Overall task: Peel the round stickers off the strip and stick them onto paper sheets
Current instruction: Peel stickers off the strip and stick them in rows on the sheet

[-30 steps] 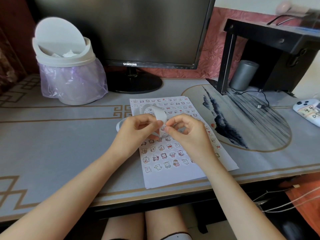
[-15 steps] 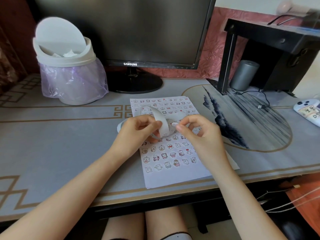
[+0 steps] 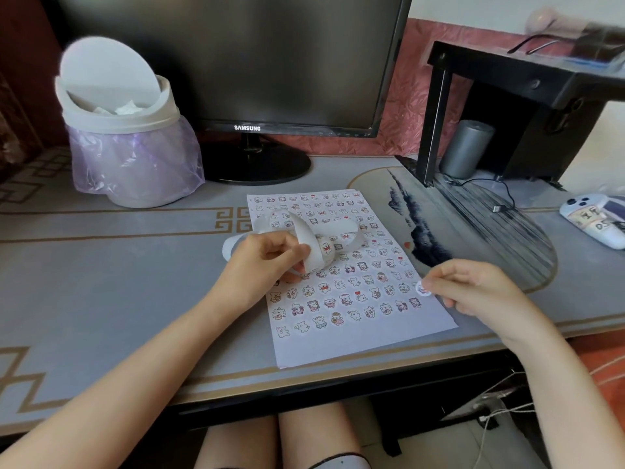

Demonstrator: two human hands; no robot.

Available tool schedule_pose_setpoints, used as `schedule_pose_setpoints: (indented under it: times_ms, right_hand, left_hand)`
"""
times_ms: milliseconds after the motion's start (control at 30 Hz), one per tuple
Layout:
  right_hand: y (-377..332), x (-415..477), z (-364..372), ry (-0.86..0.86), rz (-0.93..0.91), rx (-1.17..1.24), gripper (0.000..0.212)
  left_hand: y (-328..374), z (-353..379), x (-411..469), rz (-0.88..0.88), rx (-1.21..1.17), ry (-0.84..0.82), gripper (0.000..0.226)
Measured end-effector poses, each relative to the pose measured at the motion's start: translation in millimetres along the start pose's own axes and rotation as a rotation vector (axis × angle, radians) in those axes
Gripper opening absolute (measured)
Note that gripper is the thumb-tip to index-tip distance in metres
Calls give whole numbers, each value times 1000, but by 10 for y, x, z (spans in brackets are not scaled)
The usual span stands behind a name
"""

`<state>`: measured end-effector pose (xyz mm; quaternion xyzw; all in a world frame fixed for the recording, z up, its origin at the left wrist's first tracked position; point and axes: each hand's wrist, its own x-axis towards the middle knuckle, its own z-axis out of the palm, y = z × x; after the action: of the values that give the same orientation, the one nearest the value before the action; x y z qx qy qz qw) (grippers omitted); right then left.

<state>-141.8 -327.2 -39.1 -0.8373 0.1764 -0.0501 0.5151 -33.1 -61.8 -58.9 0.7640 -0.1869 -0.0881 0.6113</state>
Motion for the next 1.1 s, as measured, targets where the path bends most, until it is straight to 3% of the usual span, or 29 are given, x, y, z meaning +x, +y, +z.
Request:
schedule_pose_setpoints:
  times_ms: [467,1100]
  right_hand:
    - [16,-20,-66,-21,57,-77,3]
    - [101,29,-14,22,-46,-166,12]
  left_hand:
    - [-1,11,5,-22,38,-1,19]
    - [-2,14,-5,-13,70,3,18]
